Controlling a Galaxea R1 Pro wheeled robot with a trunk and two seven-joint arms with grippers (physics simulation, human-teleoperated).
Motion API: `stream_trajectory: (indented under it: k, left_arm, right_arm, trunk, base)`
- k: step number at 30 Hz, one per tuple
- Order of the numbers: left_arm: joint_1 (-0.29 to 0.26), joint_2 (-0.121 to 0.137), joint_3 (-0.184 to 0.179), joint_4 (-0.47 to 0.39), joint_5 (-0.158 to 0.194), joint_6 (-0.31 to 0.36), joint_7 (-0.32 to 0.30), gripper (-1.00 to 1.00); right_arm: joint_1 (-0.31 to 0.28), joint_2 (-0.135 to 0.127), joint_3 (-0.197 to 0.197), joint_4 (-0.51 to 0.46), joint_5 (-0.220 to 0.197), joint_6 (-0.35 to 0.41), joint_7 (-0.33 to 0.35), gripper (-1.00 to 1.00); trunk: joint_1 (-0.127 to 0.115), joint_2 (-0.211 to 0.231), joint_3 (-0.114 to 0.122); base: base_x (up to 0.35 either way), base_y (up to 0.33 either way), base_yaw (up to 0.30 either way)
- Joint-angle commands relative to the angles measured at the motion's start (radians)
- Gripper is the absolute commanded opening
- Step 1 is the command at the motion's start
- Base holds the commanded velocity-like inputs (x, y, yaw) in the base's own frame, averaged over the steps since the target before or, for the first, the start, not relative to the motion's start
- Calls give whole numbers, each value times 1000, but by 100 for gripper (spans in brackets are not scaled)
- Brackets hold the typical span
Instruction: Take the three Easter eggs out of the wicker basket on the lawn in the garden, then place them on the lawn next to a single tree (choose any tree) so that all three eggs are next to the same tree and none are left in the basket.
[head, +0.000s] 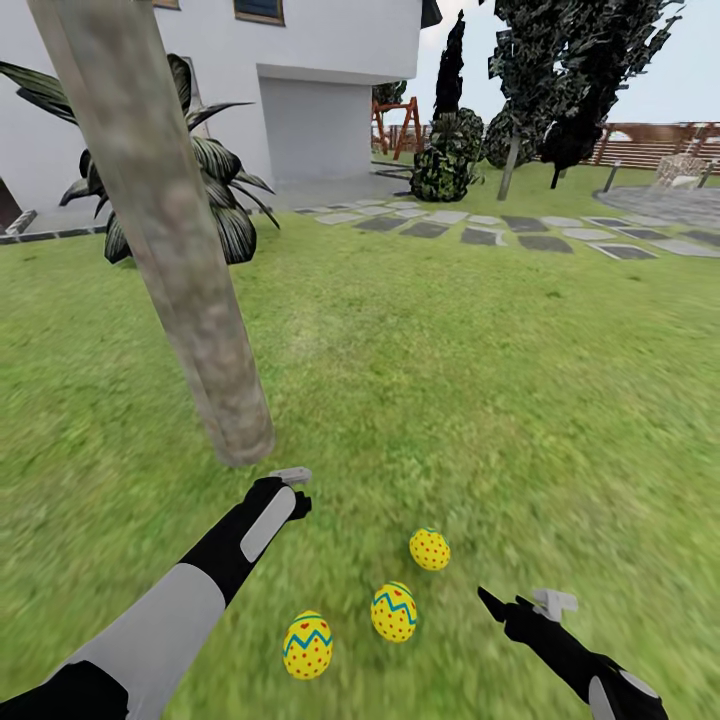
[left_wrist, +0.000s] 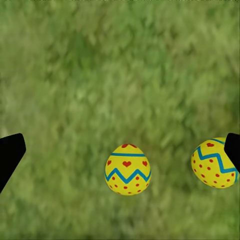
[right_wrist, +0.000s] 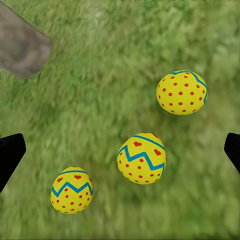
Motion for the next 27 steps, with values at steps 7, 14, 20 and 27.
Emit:
stream_trajectory:
  k: [7, 14, 20, 27]
  left_arm:
    - [-1, 0, -3, -1, 11, 0, 10, 100]
    - [-1, 0, -3, -1, 11, 0, 10, 100]
    - [-1, 1, -3, -1, 11, 0, 10, 100]
    - [-1, 0, -3, -1, 11, 0, 10, 100]
  right_arm:
    - [-1, 3, -1, 1, -5, 8, 5, 100]
    - [-1, 4, -1, 1, -6, 8, 5, 100]
    - [-1, 4, -1, 1, -6, 8, 4, 100]
    - [-1, 4, -1, 2, -6, 8, 4, 100]
  trunk:
    - [-27, 49, 21]
    - [-54, 98, 43]
    - [-77, 140, 62]
    - [-104, 189, 84]
  base:
    - [0, 0, 0]
    - [0, 0, 0]
    - [0, 0, 0]
    - [0, 0, 0]
